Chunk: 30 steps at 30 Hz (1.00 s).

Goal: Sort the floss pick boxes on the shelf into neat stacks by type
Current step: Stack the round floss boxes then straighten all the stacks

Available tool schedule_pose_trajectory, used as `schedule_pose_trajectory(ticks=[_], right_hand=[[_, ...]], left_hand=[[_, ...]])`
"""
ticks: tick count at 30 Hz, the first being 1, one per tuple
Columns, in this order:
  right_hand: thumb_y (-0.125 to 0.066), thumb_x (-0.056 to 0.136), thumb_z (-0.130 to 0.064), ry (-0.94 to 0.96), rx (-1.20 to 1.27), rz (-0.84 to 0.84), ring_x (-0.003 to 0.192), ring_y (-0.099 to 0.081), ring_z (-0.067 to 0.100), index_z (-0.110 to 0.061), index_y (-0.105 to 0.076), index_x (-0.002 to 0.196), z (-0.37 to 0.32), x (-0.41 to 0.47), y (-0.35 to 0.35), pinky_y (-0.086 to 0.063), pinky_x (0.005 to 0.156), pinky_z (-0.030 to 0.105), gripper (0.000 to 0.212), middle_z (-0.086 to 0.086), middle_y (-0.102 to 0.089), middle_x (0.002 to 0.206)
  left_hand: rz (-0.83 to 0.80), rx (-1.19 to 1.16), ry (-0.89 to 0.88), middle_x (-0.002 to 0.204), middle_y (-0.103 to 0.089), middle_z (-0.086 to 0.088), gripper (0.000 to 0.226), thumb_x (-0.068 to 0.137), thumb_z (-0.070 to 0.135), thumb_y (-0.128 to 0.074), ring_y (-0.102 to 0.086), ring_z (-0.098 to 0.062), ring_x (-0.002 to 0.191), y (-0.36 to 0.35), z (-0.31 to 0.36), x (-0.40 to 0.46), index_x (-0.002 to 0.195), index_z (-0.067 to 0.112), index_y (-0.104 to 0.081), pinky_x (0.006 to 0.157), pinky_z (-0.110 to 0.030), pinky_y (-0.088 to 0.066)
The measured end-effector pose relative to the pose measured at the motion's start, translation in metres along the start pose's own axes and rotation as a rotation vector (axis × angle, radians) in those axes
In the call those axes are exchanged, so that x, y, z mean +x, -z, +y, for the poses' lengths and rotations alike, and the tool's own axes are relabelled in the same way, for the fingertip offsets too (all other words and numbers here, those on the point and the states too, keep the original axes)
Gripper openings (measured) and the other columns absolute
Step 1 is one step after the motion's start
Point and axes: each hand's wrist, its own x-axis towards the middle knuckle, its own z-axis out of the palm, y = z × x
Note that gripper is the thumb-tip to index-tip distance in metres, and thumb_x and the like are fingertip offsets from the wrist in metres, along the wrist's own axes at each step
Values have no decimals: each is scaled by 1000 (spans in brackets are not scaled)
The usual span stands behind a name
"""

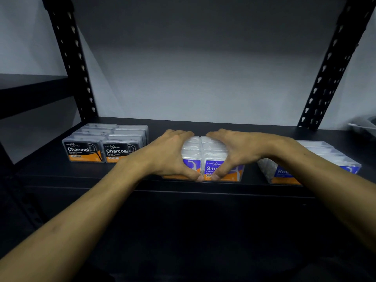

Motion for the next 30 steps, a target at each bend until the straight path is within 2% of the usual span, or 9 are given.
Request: schedule_pose_trajectory(ticks=[5,8,10,12,14,16,20,27,30], right_hand=[[-88,57,-59,-11,-49,14,98,-57,11,-30,-47,126,-5,-3,0,-55,89,34,86,-5,-52,114],[-88,57,-59,-31,-63,13,102,-59,13,-25,-45,133,-9,-4,2,-54,92,37,94,-3,-55,121],[-87,58,-61,-40,-94,10,115,-56,15,-23,-38,143,-10,-7,5,-50,100,35,106,-1,-51,135],[-84,59,-66,-40,-106,33,135,-42,18,-23,-25,154,-11,-12,8,-39,112,32,120,-1,-38,152],[-79,60,-72,-33,-48,95,145,-30,17,-26,-17,158,-12,-18,15,-32,117,34,124,-3,-28,160],[-73,63,-76,-29,-3,154,145,-30,17,-30,-19,157,-15,-24,22,-33,117,39,118,-3,-29,160],[-69,74,-68,-13,35,231,140,-38,16,-33,-26,154,-29,-31,26,-39,110,36,97,-3,-36,157],[-72,76,-61,22,122,334,136,-44,15,-31,-32,151,-67,-25,8,-43,100,33,90,-3,-41,155],[-72,79,-57,24,272,401,130,-50,13,-29,-37,149,-85,-24,-2,-45,95,28,84,-3,-46,151]], left_hand=[[-48,10,24,153,-41,1,128,50,75,-81,-35,-20,139,4,2,-1,153,17,-33,115,-32,-30],[-52,37,12,152,-43,0,131,47,82,-76,-37,-21,139,8,2,-2,152,18,-33,115,-36,-32],[-43,68,3,158,-35,-1,139,44,87,-72,-27,-22,146,11,3,-5,155,18,-24,119,-37,-25],[0,68,-8,163,-24,1,146,42,93,-65,-13,-19,150,16,4,-9,158,21,-14,122,-37,-18],[43,16,-2,165,-16,5,142,46,98,-55,-8,-14,152,23,4,-16,158,25,-10,123,-42,-18],[61,-51,17,166,-15,6,132,54,97,-51,-11,-13,152,33,3,-26,158,29,-10,122,-43,-20],[115,-140,70,164,-22,6,110,68,83,-54,-24,-15,148,48,0,-47,158,32,-16,116,-41,-28],[174,-179,108,159,-32,12,98,68,82,-55,-32,-9,143,66,-9,-90,150,32,-35,109,-30,-29],[232,-241,167,155,-39,12,91,70,80,-56,-38,-10,139,75,-15,-111,148,34,-40,112,-34,-33]])
